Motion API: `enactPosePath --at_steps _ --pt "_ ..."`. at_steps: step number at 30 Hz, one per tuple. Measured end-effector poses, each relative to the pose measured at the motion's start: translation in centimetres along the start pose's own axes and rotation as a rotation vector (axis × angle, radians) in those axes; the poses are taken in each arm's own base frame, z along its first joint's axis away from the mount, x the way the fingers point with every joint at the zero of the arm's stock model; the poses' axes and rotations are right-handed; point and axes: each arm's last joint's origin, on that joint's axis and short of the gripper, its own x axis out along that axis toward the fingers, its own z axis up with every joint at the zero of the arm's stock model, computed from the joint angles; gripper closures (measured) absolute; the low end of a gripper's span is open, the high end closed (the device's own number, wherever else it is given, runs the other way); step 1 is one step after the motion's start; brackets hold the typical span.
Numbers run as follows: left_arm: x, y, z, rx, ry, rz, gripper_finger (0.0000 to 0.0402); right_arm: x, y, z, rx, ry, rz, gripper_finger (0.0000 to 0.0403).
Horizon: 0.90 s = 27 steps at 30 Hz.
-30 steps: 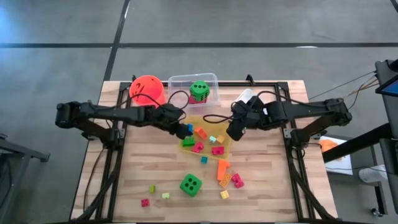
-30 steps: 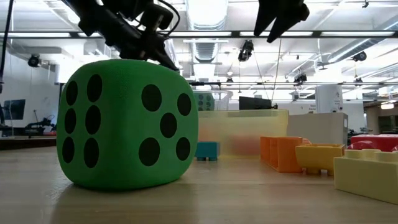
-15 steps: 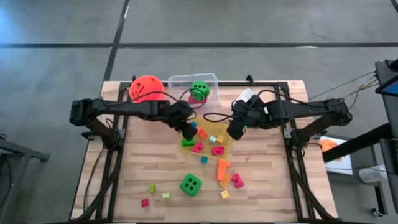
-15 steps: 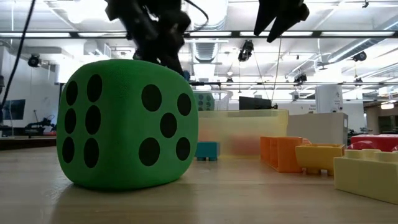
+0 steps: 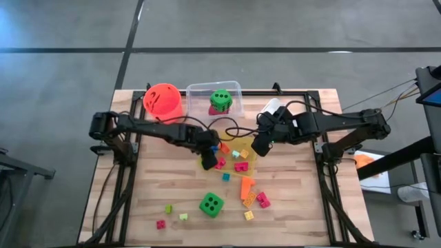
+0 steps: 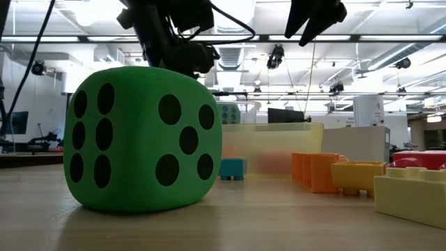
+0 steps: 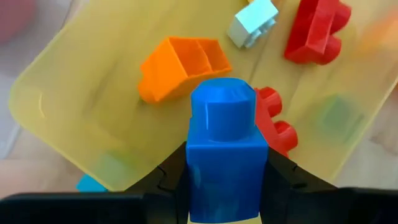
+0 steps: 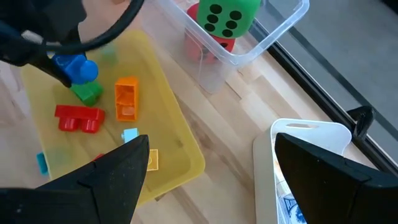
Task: Pick & Place Toys
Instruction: Put the blue game piece into the yellow bin
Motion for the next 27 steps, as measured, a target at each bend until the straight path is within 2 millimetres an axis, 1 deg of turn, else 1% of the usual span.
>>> enactPosePath --at_steps 3,11,21,27 --pt "0.0 -0.1 0.0 0.01 -0.009 0.025 0.0282 0.0 0.0 0.0 -0.001 0.0 0.0 0.006" --pt "0.0 0.0 -0.1 0.029 -0.009 0.027 0.0282 0.0 0.0 0.0 -0.008 0.0 0.0 0.006" --pt "1.4 0.4 -1.5 0.002 0.027 0.048 0.0282 -0.1 0.2 -0.1 -0.01 -0.001 0.006 0.006" --pt "1.4 0.2 -1.4 0.005 0.001 0.057 0.0282 -0.1 0.2 -0.1 -0.013 -0.001 0.006 0.006"
